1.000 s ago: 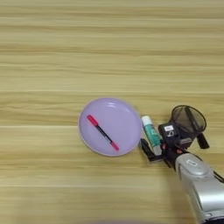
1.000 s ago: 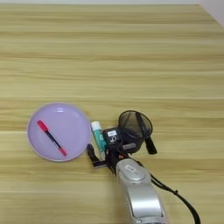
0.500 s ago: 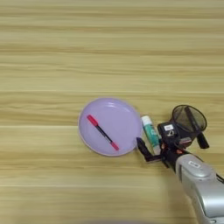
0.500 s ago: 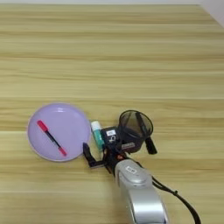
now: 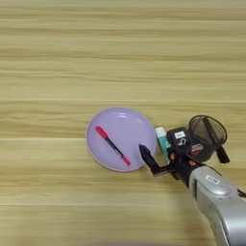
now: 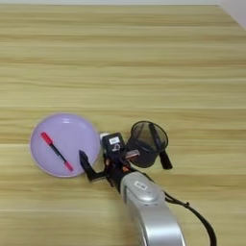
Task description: Move the objects on the table
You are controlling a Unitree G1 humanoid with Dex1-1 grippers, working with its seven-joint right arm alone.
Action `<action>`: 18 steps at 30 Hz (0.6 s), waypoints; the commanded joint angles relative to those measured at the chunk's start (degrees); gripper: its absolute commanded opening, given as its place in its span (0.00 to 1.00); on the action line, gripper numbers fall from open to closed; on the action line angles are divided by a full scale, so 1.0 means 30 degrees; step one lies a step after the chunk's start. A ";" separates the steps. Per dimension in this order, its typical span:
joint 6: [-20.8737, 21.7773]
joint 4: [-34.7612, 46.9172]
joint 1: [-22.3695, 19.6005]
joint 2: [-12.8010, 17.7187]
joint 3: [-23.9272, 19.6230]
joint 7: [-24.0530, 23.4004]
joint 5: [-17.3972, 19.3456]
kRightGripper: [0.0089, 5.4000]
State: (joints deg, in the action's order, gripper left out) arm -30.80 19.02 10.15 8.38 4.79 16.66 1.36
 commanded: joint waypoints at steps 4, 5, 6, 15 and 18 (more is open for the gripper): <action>0.2565 -0.0313 -0.1844 -0.0363 0.0048 -0.0648 -0.0126 1.00; 0.2677 -0.0377 -0.1939 -0.0418 0.0087 -0.0712 -0.0125 1.00; 0.2767 -0.0473 -0.2026 -0.0476 0.0149 -0.0775 -0.0140 1.00; 0.3288 -0.0946 -0.2135 -0.0804 0.0412 -0.1162 -0.0196 1.00; 0.3364 -0.0943 -0.2035 -0.0908 0.0482 -0.1228 -0.0212 1.00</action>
State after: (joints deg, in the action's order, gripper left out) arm -23.09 14.39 6.55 6.07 6.29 13.96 0.60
